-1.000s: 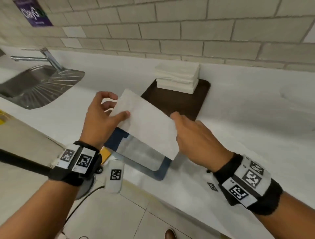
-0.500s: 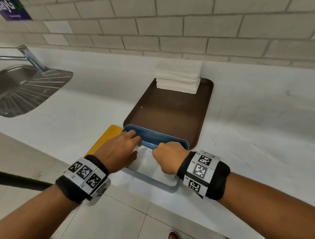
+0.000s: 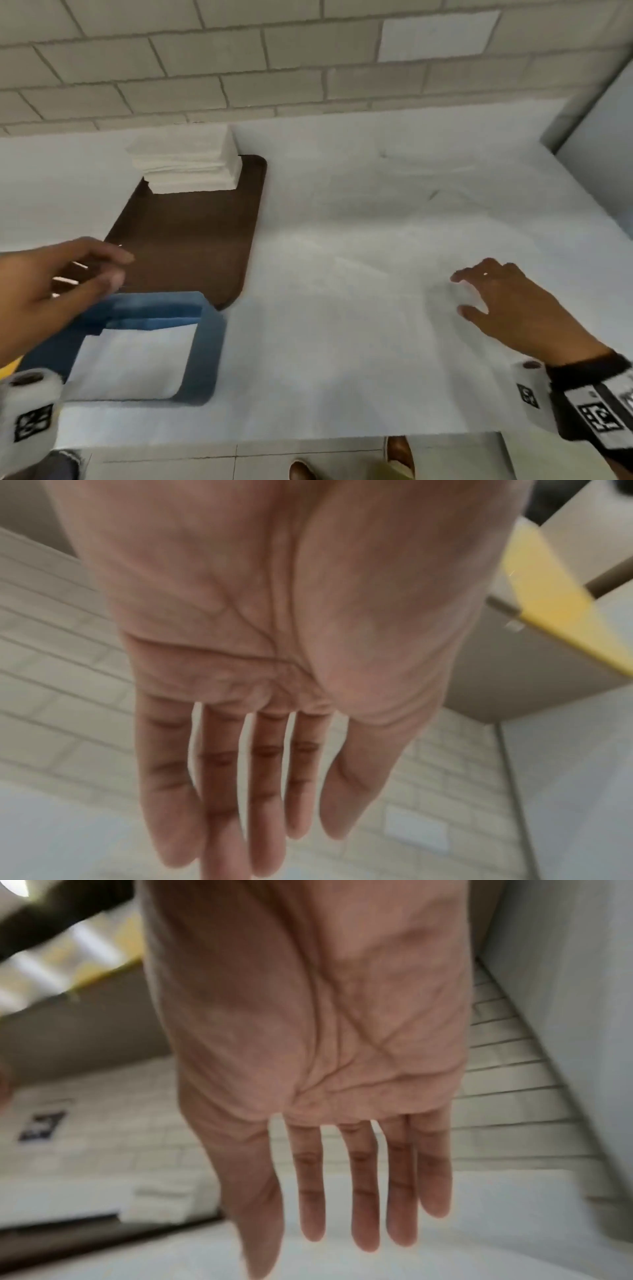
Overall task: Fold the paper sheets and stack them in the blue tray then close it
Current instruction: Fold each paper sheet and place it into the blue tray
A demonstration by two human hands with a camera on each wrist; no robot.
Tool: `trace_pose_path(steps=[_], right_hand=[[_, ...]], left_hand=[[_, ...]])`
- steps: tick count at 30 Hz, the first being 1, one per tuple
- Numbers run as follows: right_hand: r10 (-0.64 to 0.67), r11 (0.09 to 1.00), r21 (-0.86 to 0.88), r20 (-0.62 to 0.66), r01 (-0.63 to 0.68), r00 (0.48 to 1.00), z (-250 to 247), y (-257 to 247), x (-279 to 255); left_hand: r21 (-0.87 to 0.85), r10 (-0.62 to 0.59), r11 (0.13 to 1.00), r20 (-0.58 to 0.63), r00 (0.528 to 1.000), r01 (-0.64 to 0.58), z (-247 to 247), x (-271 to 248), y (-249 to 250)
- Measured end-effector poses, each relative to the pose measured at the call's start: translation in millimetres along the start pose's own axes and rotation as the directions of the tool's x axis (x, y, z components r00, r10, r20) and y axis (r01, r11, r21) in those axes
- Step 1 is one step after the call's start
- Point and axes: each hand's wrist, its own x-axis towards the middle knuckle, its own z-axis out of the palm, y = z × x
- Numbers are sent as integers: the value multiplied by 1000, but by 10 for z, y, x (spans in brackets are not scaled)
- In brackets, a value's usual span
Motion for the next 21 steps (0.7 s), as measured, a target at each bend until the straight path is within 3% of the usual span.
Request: trace_pose_path(steps=[3,6,8,11,13,15,17,19,21], right_hand=[[24,1000,6,173,-25,985,212,374,-53],[-54,997,65,133,46,990,333,485,-9],[-64,991,124,113,50,992,339,540,15],[-42,982,185,29,36,999,260,640,-7],[-10,956,286,-190,65,982,149,647,-52],[-32,897,394,-394,200,918,33,524,-123],[-127,806,495,-394,326,910,-32,299,-190],[-224,656,657,-300,371,927,-47,112,-192],[-263,475,800,-268,366,927,-78,13,-113]], left_hand=[[-113,125,986,-11,992,-125,190,96,1322],[-166,281,950,88,956,-264,634,169,2626],[-205,348,928,174,921,-312,1026,287,3078],[-254,308,939,312,899,-233,1602,502,3403],[-370,247,925,412,877,-87,1944,567,3538],[-568,185,811,479,858,142,2204,574,3691],[-736,161,619,460,873,273,2356,541,3826],[-839,69,477,334,940,263,2354,507,3851],[-896,-89,376,220,972,237,2239,470,3706]])
